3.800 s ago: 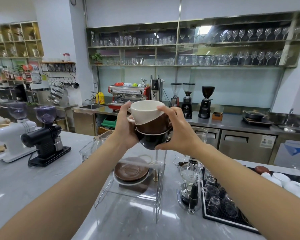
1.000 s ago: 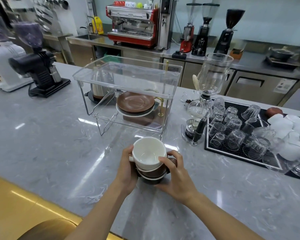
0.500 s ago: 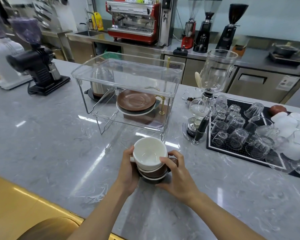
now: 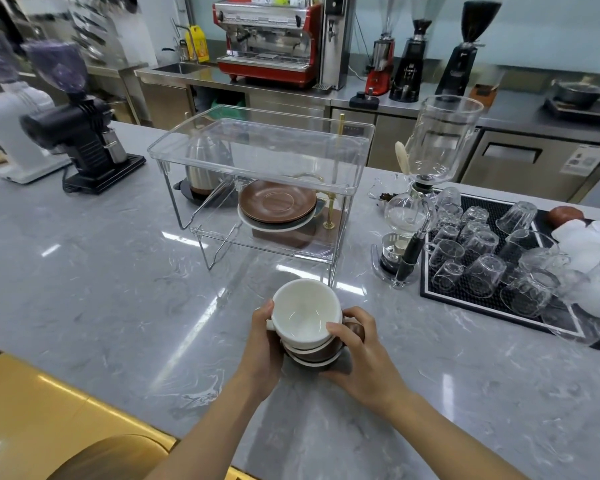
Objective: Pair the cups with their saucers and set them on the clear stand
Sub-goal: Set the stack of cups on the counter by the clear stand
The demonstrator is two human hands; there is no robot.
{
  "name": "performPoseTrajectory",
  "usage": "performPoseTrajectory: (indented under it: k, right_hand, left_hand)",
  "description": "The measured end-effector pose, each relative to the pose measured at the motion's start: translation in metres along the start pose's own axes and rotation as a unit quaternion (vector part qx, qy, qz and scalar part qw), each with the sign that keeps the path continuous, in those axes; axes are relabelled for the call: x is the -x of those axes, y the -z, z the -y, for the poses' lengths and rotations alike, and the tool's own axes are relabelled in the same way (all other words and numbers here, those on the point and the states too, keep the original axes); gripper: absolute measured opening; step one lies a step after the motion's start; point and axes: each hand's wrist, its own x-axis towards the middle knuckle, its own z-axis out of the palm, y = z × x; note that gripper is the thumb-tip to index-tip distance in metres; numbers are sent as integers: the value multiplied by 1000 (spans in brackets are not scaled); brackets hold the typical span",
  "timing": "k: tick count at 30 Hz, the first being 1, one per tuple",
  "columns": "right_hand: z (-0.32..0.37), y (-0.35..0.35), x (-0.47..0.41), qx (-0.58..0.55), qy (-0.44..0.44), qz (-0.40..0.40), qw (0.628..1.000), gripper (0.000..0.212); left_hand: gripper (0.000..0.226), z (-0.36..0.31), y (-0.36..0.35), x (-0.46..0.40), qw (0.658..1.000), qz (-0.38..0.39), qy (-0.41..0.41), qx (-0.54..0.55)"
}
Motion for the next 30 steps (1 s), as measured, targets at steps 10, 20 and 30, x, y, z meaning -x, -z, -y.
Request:
performPoseTrajectory:
  k: [10, 20, 30]
  right_hand:
    - [30, 11, 3, -71, -81, -16, 994, 67]
    - [79, 34, -11, -94, -152, -127, 976, 55]
    - [107, 38, -81, -120, -153, -88, 977, 49]
  left_hand:
    - [64, -5, 6, 7, 1000, -2, -3, 21]
    - [48, -31, 40, 25, 987, -58, -47, 144]
    - [56, -87, 61, 21, 974, -52, -106, 194]
